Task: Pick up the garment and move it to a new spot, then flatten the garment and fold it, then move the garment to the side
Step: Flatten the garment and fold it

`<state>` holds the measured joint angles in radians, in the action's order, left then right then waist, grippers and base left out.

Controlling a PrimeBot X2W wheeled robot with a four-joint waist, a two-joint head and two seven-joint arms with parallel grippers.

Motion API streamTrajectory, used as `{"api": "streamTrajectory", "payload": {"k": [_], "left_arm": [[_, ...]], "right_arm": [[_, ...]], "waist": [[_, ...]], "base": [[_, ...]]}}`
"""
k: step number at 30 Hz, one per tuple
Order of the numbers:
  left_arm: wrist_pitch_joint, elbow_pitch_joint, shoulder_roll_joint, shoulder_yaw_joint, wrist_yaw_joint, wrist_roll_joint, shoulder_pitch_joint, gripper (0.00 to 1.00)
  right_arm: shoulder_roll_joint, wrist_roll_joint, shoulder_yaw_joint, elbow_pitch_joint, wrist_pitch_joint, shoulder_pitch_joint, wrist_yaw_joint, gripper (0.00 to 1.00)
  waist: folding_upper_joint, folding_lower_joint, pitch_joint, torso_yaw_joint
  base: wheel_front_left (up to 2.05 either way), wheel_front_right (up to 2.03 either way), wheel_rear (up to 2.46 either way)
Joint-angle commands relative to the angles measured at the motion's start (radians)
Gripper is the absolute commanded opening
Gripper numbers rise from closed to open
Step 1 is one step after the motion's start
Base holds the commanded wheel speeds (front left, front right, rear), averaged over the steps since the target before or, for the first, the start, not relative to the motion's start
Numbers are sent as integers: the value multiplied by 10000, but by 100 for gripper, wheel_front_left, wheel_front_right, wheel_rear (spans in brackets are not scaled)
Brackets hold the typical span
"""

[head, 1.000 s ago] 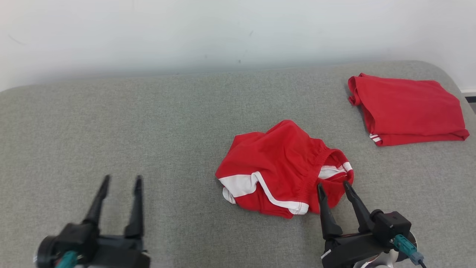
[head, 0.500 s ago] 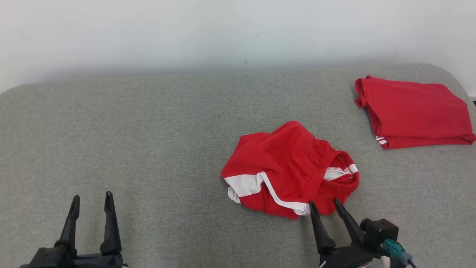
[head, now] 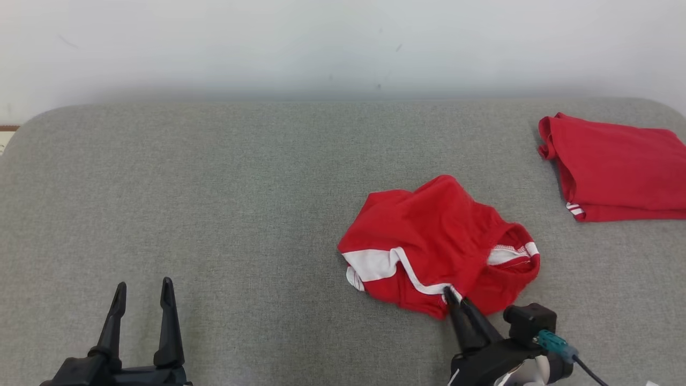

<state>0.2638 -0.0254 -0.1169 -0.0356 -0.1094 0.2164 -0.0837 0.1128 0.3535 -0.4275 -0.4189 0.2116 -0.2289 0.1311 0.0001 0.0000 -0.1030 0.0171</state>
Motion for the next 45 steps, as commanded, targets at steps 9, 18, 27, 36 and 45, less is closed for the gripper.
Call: {"api": "streamTrajectory", "payload": {"k": [9,18,27,36,45], "left_arm": [[29,200,289,325,295,-234,150,100],[29,450,520,500,598,-345,53,100],[29,616,614,519,776,-444,-112,100],[30,793,648,604,869,-511,-108,100],[30,768,658,760,828,-584,161,100]], "right_arm": [[641,350,838,413,302,-167,-8,0],[1627,792,2115,2206,-549,669,-8,0],[2009,1334,1813,3016,-2181,1713,-8,0],[2599,2383,1070,3499,-2972,2326,-8,0],[3360,3210,773,4247,-3107,2852,-8,100]], "waist": [[-1,0,1,-175],[-1,0,-2,-603],[-1,0,-86,-700],[-1,0,23,-660],[-1,0,158,-917]], "base": [[0,0,0],[0,0,0],[0,0,0],[0,0,0],[0,0,0]]}}
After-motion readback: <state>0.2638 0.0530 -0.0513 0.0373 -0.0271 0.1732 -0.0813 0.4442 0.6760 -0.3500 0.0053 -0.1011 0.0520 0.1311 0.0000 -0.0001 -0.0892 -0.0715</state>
